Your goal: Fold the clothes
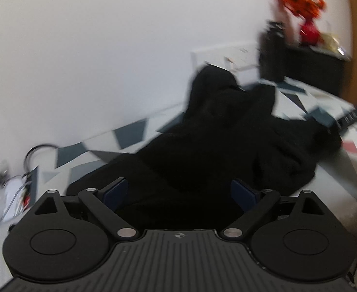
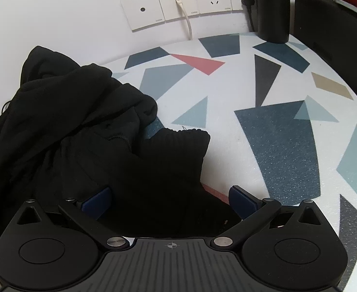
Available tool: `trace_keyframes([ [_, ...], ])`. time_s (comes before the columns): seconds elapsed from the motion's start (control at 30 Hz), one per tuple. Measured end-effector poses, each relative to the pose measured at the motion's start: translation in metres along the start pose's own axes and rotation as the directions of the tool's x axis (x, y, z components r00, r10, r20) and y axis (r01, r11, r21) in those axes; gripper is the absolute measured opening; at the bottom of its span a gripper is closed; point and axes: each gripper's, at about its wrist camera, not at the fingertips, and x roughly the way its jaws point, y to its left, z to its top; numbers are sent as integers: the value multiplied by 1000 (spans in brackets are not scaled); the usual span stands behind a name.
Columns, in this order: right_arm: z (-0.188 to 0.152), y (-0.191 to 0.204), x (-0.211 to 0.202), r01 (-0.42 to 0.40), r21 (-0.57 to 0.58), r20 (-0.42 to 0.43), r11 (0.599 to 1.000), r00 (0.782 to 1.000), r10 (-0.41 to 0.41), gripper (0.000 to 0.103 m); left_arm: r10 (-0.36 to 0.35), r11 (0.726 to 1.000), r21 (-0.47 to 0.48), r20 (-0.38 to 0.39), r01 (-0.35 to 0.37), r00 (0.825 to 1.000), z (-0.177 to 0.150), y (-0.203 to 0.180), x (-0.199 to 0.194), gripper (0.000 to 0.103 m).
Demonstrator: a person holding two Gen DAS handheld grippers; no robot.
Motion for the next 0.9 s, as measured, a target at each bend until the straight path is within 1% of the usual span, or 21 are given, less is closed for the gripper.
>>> trace_keyframes([
  [0.07, -1, -1, 3, -6, 7, -4, 1000, 1000, 6, 102, 0, 999, 48, -28, 1, 1000, -1, -8, 13, 94],
  [0.13, -2, -2, 4, -13, 12, -7, 1000, 1000, 13, 102, 28, 997, 69, -50, -24, 998, -4, -14, 26, 94],
  [0.23, -3, -3, 6, -24, 13, -16, 1000, 1000, 24, 102, 36, 997, 69, -66, -31, 997, -5, -16, 38, 94],
  [0.3, -4, -4, 9, -33, 16, -26, 999, 999, 33, 102, 46, 995, 91, -68, -39, 997, -4, -17, 45, 94],
  [0.4, -6, -3, 13, -42, 22, -43, 999, 998, 43, 102, 64, 989, 141, -113, -48, 991, -6, -23, 60, 100],
  [0.47, -6, -1, 15, -42, 11, -47, 999, 998, 43, 102, 76, 984, 171, -139, -52, 987, -8, -27, 69, 100],
  [0.57, -7, 1, 16, -43, -8, -48, 999, 998, 43, 102, 75, 988, 148, -138, -54, 988, -10, -29, 73, 103],
  [0.73, -9, 5, 18, -35, -46, -41, 998, 999, 33, 102, 26, 998, 53, -170, -17, 985, -15, -19, 82, 103],
  [0.9, -11, 11, 20, -23, -90, -47, 996, 999, 19, 102, -10, 1000, 12, -193, 13, 981, -15, -10, 88, 103],
])
